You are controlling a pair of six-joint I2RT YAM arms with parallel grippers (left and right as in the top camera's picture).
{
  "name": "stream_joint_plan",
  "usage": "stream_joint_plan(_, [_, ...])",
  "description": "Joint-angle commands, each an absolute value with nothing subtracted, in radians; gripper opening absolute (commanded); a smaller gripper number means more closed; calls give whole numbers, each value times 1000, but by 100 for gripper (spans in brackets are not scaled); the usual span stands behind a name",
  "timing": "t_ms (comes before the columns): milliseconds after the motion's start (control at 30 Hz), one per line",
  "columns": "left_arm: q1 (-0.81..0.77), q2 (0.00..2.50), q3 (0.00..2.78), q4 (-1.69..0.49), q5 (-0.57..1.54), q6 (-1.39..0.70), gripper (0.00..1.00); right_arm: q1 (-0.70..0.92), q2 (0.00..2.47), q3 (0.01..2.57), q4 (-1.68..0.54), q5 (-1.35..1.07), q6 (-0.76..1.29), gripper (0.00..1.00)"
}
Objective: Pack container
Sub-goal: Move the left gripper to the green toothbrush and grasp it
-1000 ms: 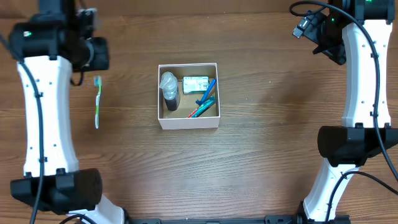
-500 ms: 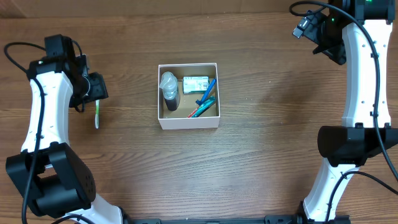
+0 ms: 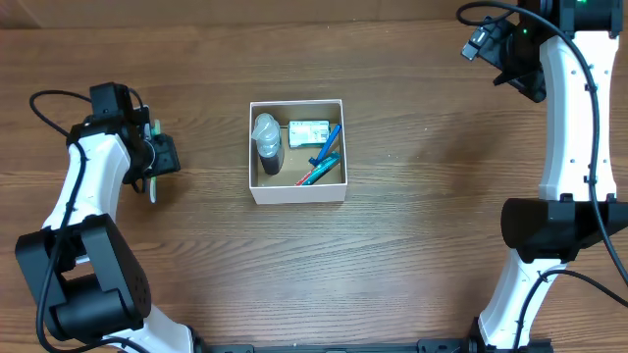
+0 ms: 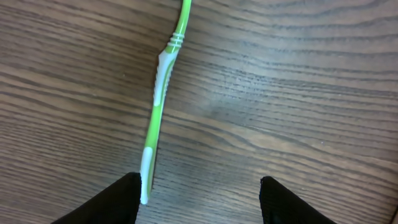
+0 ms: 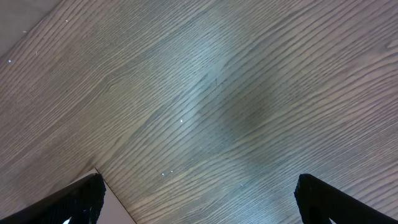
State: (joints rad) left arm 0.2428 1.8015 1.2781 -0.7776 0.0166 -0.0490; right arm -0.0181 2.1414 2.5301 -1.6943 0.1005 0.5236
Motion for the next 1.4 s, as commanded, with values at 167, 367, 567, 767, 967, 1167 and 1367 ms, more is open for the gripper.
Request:
stream_joint_plan(167, [263, 1812, 1216, -728, -11, -30, 61, -20, 2132, 2545, -1692, 99, 523, 100])
stream_joint_plan(367, [301, 1812, 1180, -685, -10, -30, 63, -20, 2132, 2545, -1692, 99, 523, 100])
stream_joint_plan(567, [316, 1813, 1177, -661, 2, -30, 63, -20, 2132, 2545, -1692, 99, 523, 100])
stream_joint_plan(767, [316, 1813, 1122, -596, 31, 1, 62, -20, 2132, 2545, -1692, 99, 523, 100])
stream_joint_plan(967, [316, 1813, 1092, -550, 65, 31, 58, -20, 2132, 2545, -1692, 99, 523, 100])
stream_joint_plan(1167, [316, 1813, 1050, -503, 72, 30, 58, -20, 2132, 2545, -1692, 99, 523, 100])
stream_joint_plan(1367, [316, 1813, 1046, -500, 71, 30, 54, -20, 2132, 2545, -1692, 99, 523, 100])
